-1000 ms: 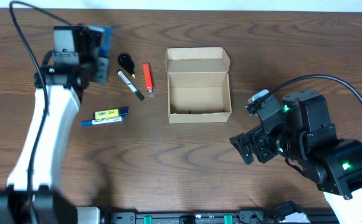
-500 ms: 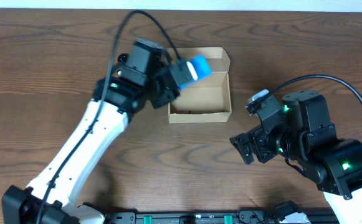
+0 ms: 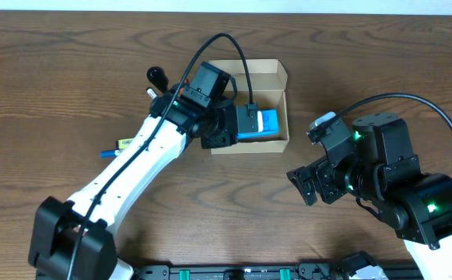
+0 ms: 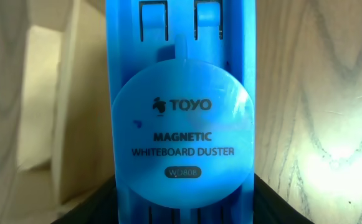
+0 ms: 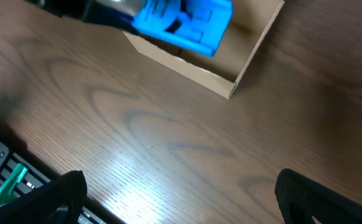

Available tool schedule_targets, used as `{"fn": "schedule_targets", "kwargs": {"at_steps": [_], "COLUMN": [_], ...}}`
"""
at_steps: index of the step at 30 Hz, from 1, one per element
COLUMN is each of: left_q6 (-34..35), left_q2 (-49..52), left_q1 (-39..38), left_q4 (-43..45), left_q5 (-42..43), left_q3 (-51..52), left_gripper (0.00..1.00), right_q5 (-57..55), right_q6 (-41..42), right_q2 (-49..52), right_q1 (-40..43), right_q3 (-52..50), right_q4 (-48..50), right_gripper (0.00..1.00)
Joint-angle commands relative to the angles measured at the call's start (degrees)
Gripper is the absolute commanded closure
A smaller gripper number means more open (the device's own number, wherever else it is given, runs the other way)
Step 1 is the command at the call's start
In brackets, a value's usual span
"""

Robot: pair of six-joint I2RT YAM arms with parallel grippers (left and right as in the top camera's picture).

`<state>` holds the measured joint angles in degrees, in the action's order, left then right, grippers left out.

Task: Pack container
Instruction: 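Carry the blue duster with left gripper and lower into box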

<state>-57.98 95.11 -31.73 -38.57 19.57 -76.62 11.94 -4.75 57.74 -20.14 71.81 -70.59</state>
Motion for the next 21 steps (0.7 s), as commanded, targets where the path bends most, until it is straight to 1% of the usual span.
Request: {"fn": "schedule_targets", "kwargs": {"at_steps": [1, 6, 14, 21], "left_q6": [-4.68, -7.61, -7.69, -7.87], "left_q2": [1.62, 4.39, 7.06, 9.62], "left_q1": [0.04, 0.07, 0.76, 0.96], "left_q4": [0.07, 0.63, 5.88, 5.84], "left_q5": [2.58, 2.49, -0.83, -1.75], "left_q3": [-0.22, -0.22, -0.22, -0.22], "left_gripper": [0.94, 0.95, 0.94, 0.94], "right_q5": [-0.15, -0.15, -0.15, -0.15], "right_q6": [0.63, 0.66, 0.66, 0.63], "right_q2": [0.13, 0.13, 0.13, 0.13], "right_q1": [0.35, 0.35, 0.35, 0.35], "right_q3": [0.17, 0.17, 0.17, 0.17], "right_q4": [0.09, 0.09, 0.09, 0.11], "right_gripper": [0.01, 0.01, 0.01, 0.01]}}
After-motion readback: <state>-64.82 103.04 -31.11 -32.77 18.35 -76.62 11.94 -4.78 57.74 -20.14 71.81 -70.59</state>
